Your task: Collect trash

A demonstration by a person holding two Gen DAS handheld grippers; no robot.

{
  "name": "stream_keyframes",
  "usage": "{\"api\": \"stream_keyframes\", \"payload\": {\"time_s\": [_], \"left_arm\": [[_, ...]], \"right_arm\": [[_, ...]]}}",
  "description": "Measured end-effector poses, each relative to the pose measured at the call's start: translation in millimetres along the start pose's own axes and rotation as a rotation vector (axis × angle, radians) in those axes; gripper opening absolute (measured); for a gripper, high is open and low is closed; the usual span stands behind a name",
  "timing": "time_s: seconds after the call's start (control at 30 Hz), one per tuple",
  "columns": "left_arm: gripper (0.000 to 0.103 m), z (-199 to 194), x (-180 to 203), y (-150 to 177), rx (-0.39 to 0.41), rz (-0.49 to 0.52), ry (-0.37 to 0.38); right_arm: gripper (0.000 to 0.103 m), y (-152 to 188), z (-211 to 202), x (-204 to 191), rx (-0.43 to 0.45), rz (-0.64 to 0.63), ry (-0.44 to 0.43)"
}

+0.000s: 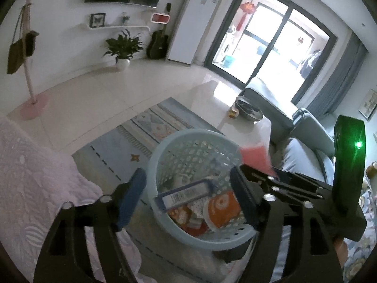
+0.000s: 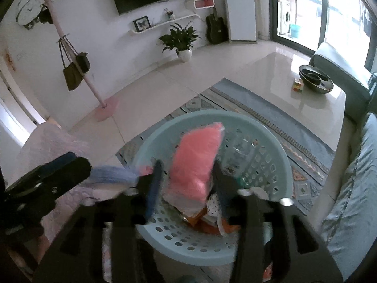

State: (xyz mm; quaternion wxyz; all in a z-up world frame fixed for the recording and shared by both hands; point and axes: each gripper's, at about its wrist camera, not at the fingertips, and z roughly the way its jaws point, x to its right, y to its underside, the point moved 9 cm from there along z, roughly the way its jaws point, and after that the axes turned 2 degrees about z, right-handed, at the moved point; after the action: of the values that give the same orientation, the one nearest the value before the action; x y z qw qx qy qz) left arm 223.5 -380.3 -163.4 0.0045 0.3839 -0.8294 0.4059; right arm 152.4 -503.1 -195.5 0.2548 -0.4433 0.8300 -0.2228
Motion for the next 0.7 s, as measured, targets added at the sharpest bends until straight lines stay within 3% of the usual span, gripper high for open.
{"api": "stream_keyframes", "payload": {"time_s": [0.17,0.37,0.5,0.63,0.7], "left_arm": [[0.075,-11.0,-1.1,1.9,0.019,-0.01,0.01],[0.078,-55.4,-8.2,8.0,0.089,-0.013,-0.021],[0.087,-107.7,-23.7,15.4,0.191,0.008,-0.129],[0.092,-165.1,-48.8,27.4,0.318,-0.01,-0.271],[0.093,-193.6,-64.7,36.9,0.392,-0.01,-0.394]], "right_arm": [[0.059,-1.0,-13.1,2.1,0.035,0.008,0.021],[0.068,-1.4,-44.8,-14.0,0.102,-0.017,-0.005],[0.074,1.7,-76.0,-40.9,0.189,-0.068,-0.029],[0.075,9.8,-107.8,-72.7,0.336,-0.131,-0.004],[0.075,14.3,-118.7,-82.7,0.408,-0.155,0.019]]}}
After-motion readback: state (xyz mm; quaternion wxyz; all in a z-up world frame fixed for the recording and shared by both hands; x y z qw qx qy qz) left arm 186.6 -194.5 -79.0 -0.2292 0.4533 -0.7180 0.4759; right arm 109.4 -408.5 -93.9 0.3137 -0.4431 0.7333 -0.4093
